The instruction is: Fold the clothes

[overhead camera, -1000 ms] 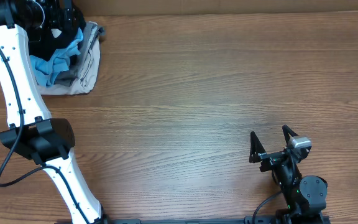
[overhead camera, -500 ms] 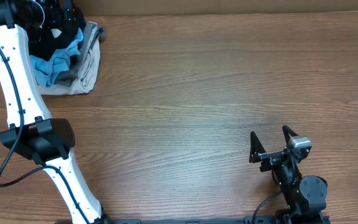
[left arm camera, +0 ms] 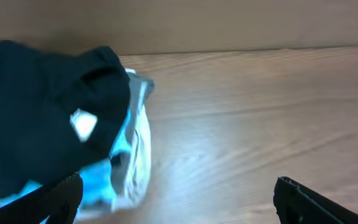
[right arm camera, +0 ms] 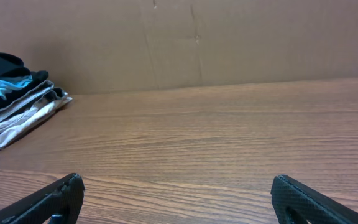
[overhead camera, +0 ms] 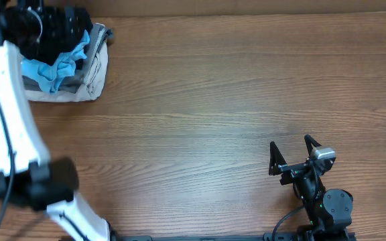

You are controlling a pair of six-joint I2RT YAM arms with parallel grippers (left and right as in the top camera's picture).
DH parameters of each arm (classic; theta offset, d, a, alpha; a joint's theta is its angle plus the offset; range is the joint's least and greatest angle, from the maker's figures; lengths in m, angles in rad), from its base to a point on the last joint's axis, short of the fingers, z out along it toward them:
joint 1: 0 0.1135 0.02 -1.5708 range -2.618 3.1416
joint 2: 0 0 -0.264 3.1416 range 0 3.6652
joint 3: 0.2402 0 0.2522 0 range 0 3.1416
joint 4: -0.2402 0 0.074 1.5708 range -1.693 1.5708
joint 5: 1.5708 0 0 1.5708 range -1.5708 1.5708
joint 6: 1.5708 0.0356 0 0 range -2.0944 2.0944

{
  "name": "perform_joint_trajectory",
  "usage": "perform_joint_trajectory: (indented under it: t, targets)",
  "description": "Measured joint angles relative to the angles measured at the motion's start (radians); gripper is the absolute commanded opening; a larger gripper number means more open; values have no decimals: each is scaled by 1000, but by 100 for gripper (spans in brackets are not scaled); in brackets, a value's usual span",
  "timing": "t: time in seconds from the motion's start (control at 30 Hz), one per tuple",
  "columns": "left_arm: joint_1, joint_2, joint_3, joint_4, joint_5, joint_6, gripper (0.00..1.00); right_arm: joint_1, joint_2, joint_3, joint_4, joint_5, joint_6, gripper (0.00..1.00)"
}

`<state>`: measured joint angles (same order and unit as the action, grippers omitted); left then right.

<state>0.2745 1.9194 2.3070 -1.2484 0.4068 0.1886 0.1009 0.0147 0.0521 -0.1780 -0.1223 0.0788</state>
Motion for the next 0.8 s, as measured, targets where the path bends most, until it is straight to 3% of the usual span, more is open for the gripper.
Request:
perform_joint_trajectory:
  t: [0.27, 0.57, 0.7, 0.8]
  targets:
    - [0, -518, -551, -8, -1, 0, 100, 0, 0, 0, 0, 0, -1, 100]
    - [0, -926, -1059, 21, -10, 0, 100, 0, 0, 0, -1, 0, 0, 100]
    - [0, -1110, -1245, 177, -13, -1, 100, 0, 0, 0, 0, 0, 0, 100]
    - [0, -1245, -1390, 383, 8, -3, 100, 0, 0, 0, 0, 0, 0, 100]
